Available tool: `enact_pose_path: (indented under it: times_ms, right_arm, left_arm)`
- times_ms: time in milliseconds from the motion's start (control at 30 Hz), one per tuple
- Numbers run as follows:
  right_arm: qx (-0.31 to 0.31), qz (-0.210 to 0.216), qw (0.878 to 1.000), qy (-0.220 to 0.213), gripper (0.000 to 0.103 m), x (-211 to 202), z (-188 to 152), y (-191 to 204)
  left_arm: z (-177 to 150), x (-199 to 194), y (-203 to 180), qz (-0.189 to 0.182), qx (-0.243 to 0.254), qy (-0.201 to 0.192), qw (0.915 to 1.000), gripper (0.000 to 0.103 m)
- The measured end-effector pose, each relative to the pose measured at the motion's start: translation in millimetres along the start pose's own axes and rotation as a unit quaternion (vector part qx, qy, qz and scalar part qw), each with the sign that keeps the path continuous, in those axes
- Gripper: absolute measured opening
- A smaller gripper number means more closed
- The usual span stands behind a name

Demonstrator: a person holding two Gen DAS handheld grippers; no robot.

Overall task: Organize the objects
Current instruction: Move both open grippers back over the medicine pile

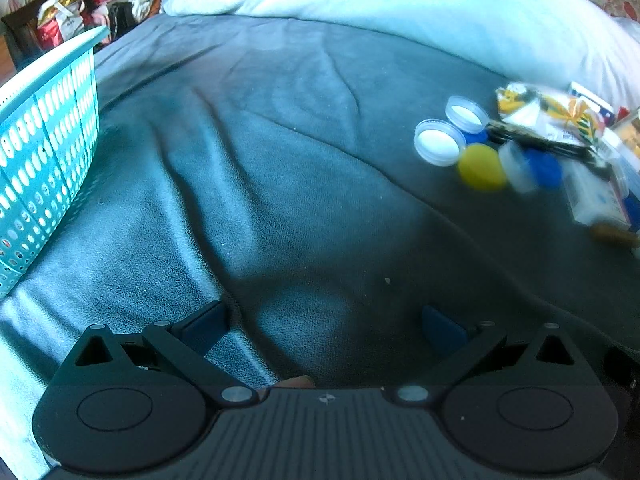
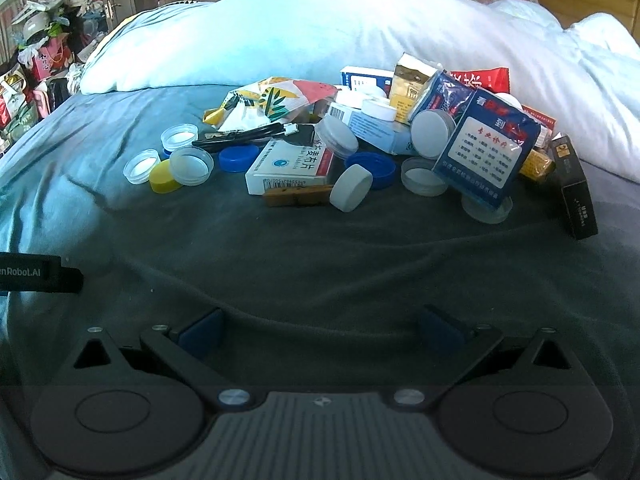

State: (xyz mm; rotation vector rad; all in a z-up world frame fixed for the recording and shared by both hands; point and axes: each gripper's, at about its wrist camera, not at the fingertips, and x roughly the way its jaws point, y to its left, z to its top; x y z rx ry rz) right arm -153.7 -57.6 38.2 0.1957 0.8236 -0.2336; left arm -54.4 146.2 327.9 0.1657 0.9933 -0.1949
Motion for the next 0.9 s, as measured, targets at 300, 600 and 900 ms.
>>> enact_pose_path:
  times_ms: [300, 600, 900]
  right_arm:
    - [0.0, 0.002, 1.0, 0.0, 0.103, 0.5, 1.0, -0.8]
    - [0.009, 0.005, 1.0, 0.001, 0.103, 1.8, 3.2, -2.2]
    - [-0.016, 0.005, 1.0, -0.004, 0.103, 0.3, 1.7, 1.9]
  left_arm:
    - [-0.3, -0.4, 0.8, 0.0, 0.0, 0.0, 1.0, 0.103]
    - [-0.9, -1.4, 0.8, 0.001, 0.0, 0.002, 1.0, 0.103]
    - [-0.8, -1.2, 0.4, 0.0, -0.005, 0.001, 1.0, 0.103]
